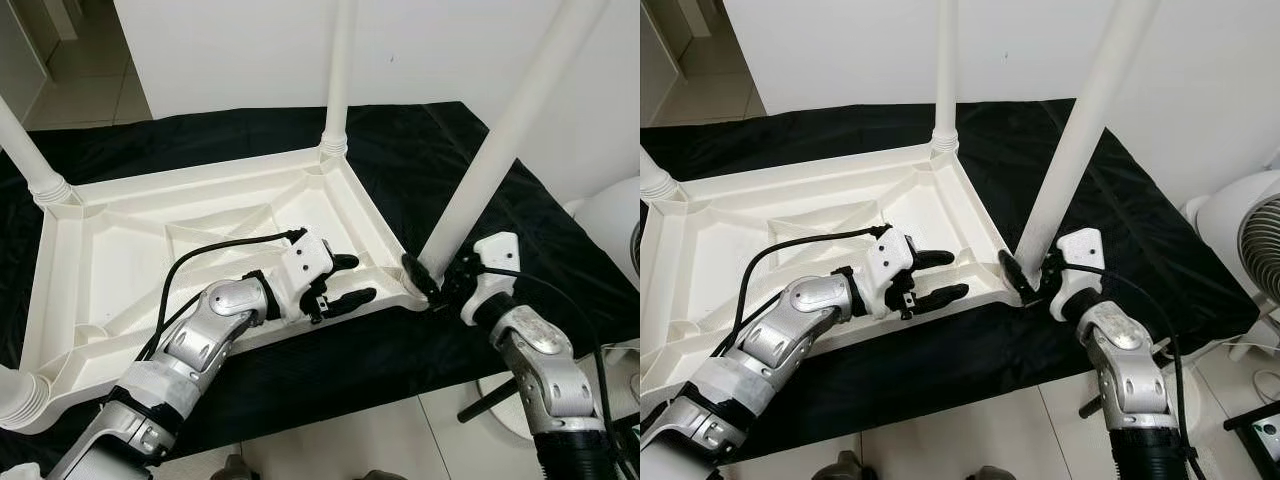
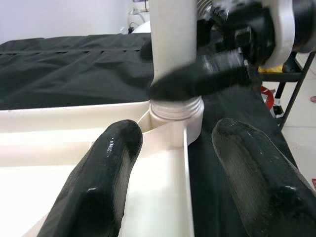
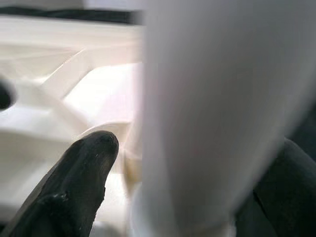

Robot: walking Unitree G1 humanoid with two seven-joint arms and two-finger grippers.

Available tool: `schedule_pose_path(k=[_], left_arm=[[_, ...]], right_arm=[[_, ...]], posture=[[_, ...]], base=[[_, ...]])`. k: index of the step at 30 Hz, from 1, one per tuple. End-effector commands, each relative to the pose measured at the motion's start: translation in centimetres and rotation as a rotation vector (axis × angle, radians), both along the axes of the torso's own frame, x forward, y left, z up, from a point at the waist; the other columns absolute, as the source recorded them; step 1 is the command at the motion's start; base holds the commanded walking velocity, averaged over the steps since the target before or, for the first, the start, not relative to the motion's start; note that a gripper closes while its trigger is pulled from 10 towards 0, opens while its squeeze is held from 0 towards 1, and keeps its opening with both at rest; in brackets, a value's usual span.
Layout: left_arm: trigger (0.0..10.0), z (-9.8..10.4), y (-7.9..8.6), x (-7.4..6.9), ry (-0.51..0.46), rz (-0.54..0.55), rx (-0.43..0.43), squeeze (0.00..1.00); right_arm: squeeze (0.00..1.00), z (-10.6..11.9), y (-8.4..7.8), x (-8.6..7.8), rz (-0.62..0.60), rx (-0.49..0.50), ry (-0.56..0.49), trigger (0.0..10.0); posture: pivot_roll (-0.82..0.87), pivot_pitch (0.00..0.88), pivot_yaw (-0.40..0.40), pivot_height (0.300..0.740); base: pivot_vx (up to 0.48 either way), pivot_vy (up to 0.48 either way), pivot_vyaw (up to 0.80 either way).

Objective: Building children table

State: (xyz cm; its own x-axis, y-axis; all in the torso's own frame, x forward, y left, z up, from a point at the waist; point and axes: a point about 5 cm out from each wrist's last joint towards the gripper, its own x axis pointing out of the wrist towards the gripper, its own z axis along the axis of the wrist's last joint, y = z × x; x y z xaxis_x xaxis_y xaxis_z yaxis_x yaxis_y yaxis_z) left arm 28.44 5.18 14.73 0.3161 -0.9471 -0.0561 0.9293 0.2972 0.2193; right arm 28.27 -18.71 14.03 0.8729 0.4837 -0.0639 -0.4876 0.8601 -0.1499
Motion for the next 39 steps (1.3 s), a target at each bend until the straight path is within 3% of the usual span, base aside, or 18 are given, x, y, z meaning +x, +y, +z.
schedule_pose_path(k=[1,3,4,5,6,12,18,19,20,22,23,30,37,38,39], left_arm=[[10.0,-0.1,-0.3,-0.8,0.008,-0.144,0.039,0.00],[10.0,0.0,-0.4,-0.6,0.006,-0.140,0.036,0.00],[10.0,0.0,-0.5,-0.6,0.003,-0.139,0.038,0.00],[10.0,0.0,-0.5,-0.6,0.003,-0.139,0.038,0.00],[10.0,0.1,-0.4,-0.5,-0.001,-0.140,0.040,0.00],[10.0,0.3,-0.6,-0.6,-0.018,-0.154,0.049,0.00],[10.0,0.5,-1.2,-0.7,-0.026,-0.184,0.048,0.00],[10.0,0.5,-1.3,-0.7,-0.031,-0.190,0.049,0.00],[10.0,0.5,-1.3,-0.7,-0.034,-0.190,0.050,0.00],[10.0,0.5,-1.3,-0.7,-0.035,-0.189,0.051,0.00],[10.0,0.4,-1.4,-0.6,-0.035,-0.182,0.051,0.00],[10.0,0.5,-1.1,-0.6,-0.019,-0.171,0.039,0.00],[10.0,0.2,-0.5,-0.2,-0.013,-0.156,0.061,0.00],[10.0,0.2,-0.5,-0.2,-0.013,-0.156,0.061,0.00],[10.0,0.3,-0.5,0.0,-0.016,-0.151,0.060,0.00]], right_arm=[[0.00,-0.2,0.3,0.3,0.037,-0.031,0.007,10.0],[0.00,-0.2,0.4,0.7,0.077,-0.046,0.018,10.0],[0.00,-0.2,0.3,1.0,0.093,-0.049,0.027,8.7],[0.00,-0.2,0.3,1.0,0.093,-0.049,0.027,8.7],[0.00,-0.3,0.4,1.4,0.108,-0.061,0.032,0.0],[0.00,-0.5,0.5,2.2,0.135,-0.066,0.049,0.0],[0.00,-1.4,0.7,1.8,0.131,-0.028,0.075,0.0],[0.00,-1.8,0.5,1.4,0.083,-0.014,0.083,0.0],[0.00,-2.0,0.3,1.4,0.027,-0.018,0.085,4.9],[0.00,-2.2,0.2,1.4,-0.010,-0.023,0.086,4.9],[0.00,-2.5,0.4,1.2,-0.058,0.013,0.090,10.0],[0.00,-2.8,2.2,0.4,-0.227,0.134,0.066,10.0],[0.00,-2.9,4.1,-0.7,-0.558,0.234,0.067,10.0],[0.00,-2.9,4.1,-0.7,-0.558,0.234,0.067,10.0],[0.00,-2.8,4.5,-1.0,-0.670,0.254,0.052,10.0]], posture=[[-0.03,0.009,-0.015,0.740],[-0.02,0.008,-0.018,0.740],[-0.02,0.008,-0.018,0.740],[-0.02,0.008,-0.018,0.740],[0.00,0.004,-0.023,0.740],[0.01,0.001,-0.028,0.740],[0.00,0.000,-0.023,0.740],[0.00,0.000,-0.024,0.740],[0.00,0.000,-0.019,0.740],[0.00,0.000,-0.019,0.740],[0.01,0.000,-0.015,0.740],[-0.01,0.010,0.019,0.740],[-0.01,0.019,0.020,0.740],[-0.01,0.019,0.020,0.740],[-0.01,0.018,0.017,0.740]], base=[[0.000,0.000,0.00],[0.000,0.000,0.00],[0.000,0.000,0.00],[0.000,0.000,0.00],[0.000,0.000,0.00],[0.000,0.000,0.00],[0.000,0.000,0.00],[0.000,0.000,0.00],[0.000,0.000,0.00],[0.000,0.000,0.00],[0.000,0.000,0.00],[0.000,0.000,0.00],[0.000,0.000,0.00],[0.000,0.000,0.00],[0.000,0.000,0.00]])
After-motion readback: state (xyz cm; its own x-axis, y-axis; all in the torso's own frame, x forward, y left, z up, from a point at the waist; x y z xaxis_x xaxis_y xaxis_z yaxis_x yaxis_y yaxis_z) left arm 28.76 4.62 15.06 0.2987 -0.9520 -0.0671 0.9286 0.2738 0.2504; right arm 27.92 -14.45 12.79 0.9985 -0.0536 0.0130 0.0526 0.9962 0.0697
